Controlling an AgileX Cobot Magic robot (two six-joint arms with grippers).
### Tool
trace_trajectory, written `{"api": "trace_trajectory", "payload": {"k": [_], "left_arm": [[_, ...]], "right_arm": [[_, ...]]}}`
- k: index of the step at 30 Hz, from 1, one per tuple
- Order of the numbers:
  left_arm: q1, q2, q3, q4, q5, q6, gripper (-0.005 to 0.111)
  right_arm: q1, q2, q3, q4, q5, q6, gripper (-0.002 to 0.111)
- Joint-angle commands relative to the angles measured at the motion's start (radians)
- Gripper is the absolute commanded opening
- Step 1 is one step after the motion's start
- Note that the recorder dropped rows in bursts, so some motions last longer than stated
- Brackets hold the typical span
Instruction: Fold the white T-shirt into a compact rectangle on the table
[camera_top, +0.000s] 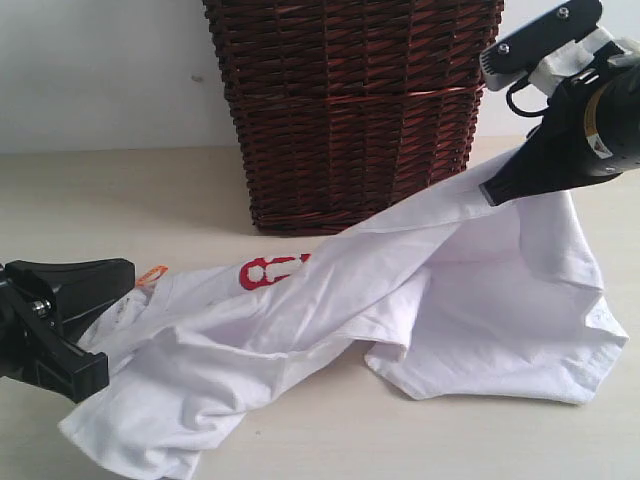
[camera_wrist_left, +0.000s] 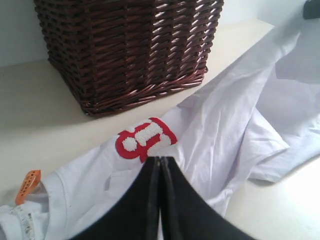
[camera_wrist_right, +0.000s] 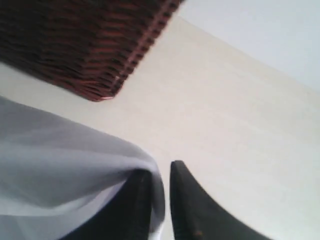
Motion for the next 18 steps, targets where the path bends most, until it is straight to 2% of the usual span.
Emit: {"api": "trace_trajectory", "payload": {"k": [1,4,5,10,12,15,17,18], "left_arm": [[-0.004,0.003,-0.007,0.029,-0.022,-0.034,0.0],[-0.004,0.003,-0.007,0.059,-0.024,-0.049,0.0],[-0.004,0.003,-0.007,0.064,-0.024,-0.051,0.0],[-0.004,0.003,-0.007,0.086,-0.031,-0.07,0.0],[-0.004,0.003,-0.007,0.086,-0.031,-0.07,0.0],[-0.004,0.003,-0.007,0.086,-0.031,-0.07,0.0],[-0.004,0.003,-0.007,0.086,-0.031,-0.07,0.0],[-0.004,0.003,-0.007,0.086,-0.031,-0.07,0.0]], "right_arm": [[-0.075,0.068,0.001,-0.053,-0.052,0.089,0.032],[-0.105,0.103,0.001,-0.055,-0.074,0.11,0.049],[-0.109,0.108,0.001,-0.057,-0.068,0.11,0.051],[-0.118,0.11,-0.045,-0.07,0.07,0.181,0.052],[-0.115,0.098,-0.063,-0.01,0.098,0.156,0.052],[-0.115,0.048,-0.068,0.267,0.009,-0.137,0.052],[-0.115,0.005,-0.068,0.542,0.002,-0.401,0.052],[-0.115,-0.007,-0.068,0.757,0.061,-0.599,0.052]]}}
